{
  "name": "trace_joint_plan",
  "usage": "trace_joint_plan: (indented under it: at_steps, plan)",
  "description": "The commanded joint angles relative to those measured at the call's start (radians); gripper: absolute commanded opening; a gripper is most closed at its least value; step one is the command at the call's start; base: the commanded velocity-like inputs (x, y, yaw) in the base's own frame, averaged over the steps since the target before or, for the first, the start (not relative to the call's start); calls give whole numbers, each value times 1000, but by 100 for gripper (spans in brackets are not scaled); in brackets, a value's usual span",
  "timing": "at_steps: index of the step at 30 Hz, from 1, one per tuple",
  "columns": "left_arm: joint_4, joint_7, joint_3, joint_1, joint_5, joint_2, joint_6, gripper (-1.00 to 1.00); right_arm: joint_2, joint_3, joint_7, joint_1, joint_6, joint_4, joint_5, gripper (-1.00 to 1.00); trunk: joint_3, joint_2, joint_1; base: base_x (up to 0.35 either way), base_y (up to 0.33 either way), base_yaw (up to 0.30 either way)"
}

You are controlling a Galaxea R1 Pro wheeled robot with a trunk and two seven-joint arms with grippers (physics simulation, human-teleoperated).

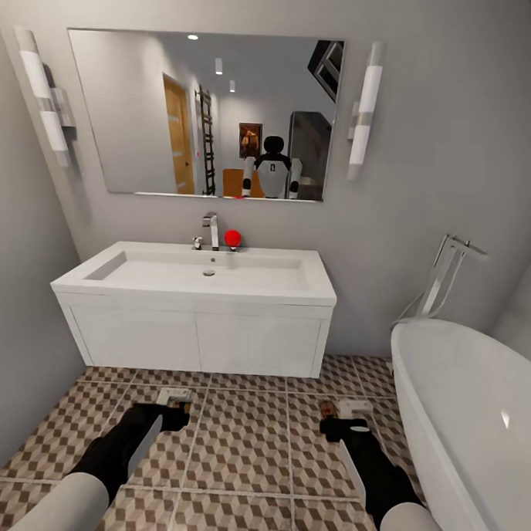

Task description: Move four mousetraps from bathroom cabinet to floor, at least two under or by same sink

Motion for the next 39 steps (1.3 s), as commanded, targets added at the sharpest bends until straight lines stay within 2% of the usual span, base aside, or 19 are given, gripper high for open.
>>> trace_joint_plan:
  at_steps: [1,6,20,39]
  plan:
    - [-5,9,-6,0,10,1,12,-100,2,-3,-3,0,7,-6,7,-100,-1,-1,0,0,0,0]
    - [-10,9,-6,0,10,-1,33,-100,3,-4,-3,-1,9,-27,7,-100,-1,-1,0,0,0,0]
    - [-13,9,-8,0,10,-1,36,-100,3,-5,-2,0,11,-32,6,-100,-3,-1,0,0,0,0]
    - [-11,9,-11,0,10,-4,36,-100,2,-5,-2,0,11,-32,6,-100,-31,-1,0,0,0,0]
